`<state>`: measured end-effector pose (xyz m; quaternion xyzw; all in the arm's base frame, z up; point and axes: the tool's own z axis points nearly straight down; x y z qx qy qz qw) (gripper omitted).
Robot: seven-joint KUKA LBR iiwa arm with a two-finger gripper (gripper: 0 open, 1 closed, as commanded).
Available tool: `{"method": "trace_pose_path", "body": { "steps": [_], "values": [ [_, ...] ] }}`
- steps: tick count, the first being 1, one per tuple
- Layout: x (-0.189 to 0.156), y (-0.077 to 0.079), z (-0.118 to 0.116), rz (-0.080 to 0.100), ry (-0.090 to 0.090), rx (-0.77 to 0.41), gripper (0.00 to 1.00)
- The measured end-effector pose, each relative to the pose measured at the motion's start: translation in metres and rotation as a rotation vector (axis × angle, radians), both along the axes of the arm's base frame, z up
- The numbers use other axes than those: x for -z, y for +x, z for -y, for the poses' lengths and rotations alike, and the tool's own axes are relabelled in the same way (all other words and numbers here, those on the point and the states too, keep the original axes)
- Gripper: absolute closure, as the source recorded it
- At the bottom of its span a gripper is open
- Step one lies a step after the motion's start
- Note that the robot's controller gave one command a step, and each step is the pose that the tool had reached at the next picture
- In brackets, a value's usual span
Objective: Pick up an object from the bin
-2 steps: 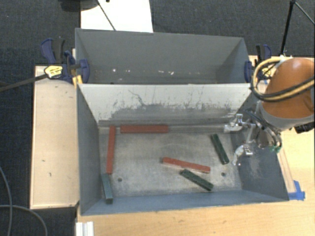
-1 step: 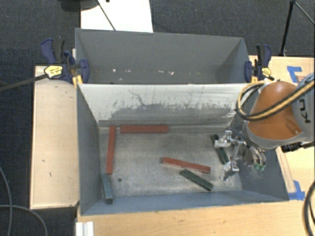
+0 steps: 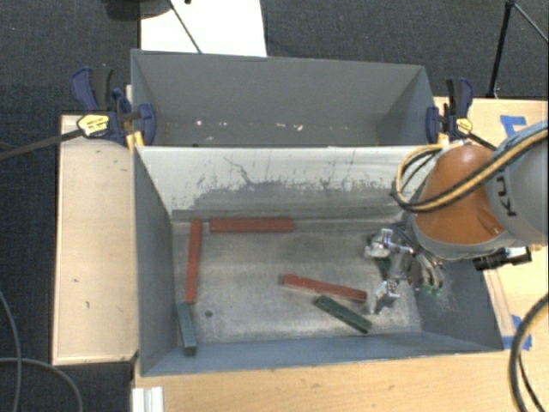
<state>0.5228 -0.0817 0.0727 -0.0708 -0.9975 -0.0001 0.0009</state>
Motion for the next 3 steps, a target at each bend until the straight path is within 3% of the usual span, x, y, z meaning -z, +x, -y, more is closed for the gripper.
{"method": "trace_pose_path", "body": {
  "steps": [1, 2, 3],
  "values": [
    [-0.002, -0.005, -0.041, 0.022, -0.002, 0.102, 1.00],
    [-0.002, -0.005, -0.041, 0.022, -0.003, 0.101, 1.00],
    [-0.195, -0.013, -0.064, 0.009, 0.000, 0.098, 1.00]
  ]
}}
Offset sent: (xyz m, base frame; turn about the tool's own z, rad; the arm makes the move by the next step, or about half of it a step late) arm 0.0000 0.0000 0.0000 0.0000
